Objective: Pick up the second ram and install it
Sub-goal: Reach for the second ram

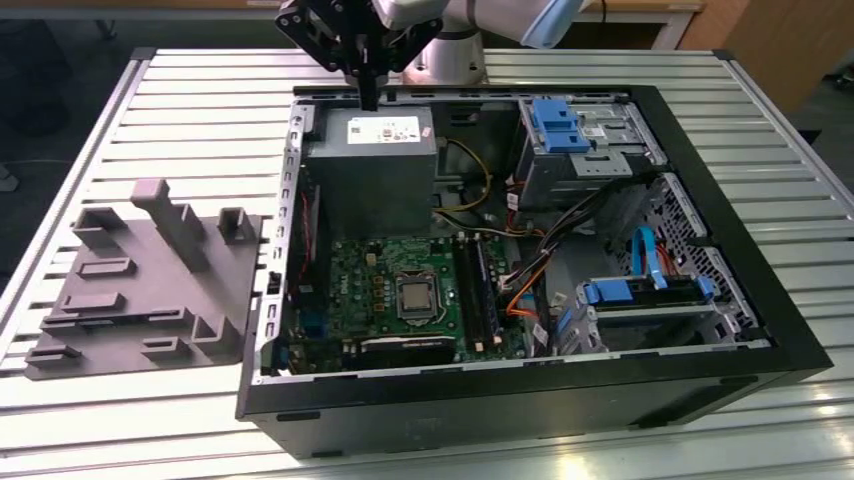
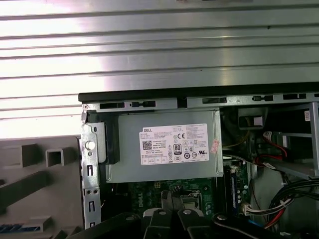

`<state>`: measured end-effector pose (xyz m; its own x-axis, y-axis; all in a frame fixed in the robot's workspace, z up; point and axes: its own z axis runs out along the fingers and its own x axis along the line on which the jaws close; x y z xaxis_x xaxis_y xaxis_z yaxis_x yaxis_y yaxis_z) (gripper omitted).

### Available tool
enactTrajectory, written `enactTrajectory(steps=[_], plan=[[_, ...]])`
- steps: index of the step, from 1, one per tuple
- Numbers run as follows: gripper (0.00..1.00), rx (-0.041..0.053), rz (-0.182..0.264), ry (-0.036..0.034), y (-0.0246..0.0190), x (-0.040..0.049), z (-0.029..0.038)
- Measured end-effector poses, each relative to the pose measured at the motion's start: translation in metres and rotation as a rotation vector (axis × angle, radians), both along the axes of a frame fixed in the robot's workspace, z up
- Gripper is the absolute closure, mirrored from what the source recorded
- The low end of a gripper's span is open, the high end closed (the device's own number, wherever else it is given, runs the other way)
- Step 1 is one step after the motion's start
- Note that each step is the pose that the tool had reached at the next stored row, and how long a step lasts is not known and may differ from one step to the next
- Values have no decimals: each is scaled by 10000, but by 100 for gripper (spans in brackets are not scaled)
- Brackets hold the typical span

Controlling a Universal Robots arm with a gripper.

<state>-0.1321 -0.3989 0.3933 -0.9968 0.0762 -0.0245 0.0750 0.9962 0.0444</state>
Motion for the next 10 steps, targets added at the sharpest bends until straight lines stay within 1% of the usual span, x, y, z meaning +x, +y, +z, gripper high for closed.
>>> enactTrajectory(steps=[2, 10], plan=[[89, 0, 0, 0, 0, -20, 0], [89, 0, 0, 0, 0, -36, 0]])
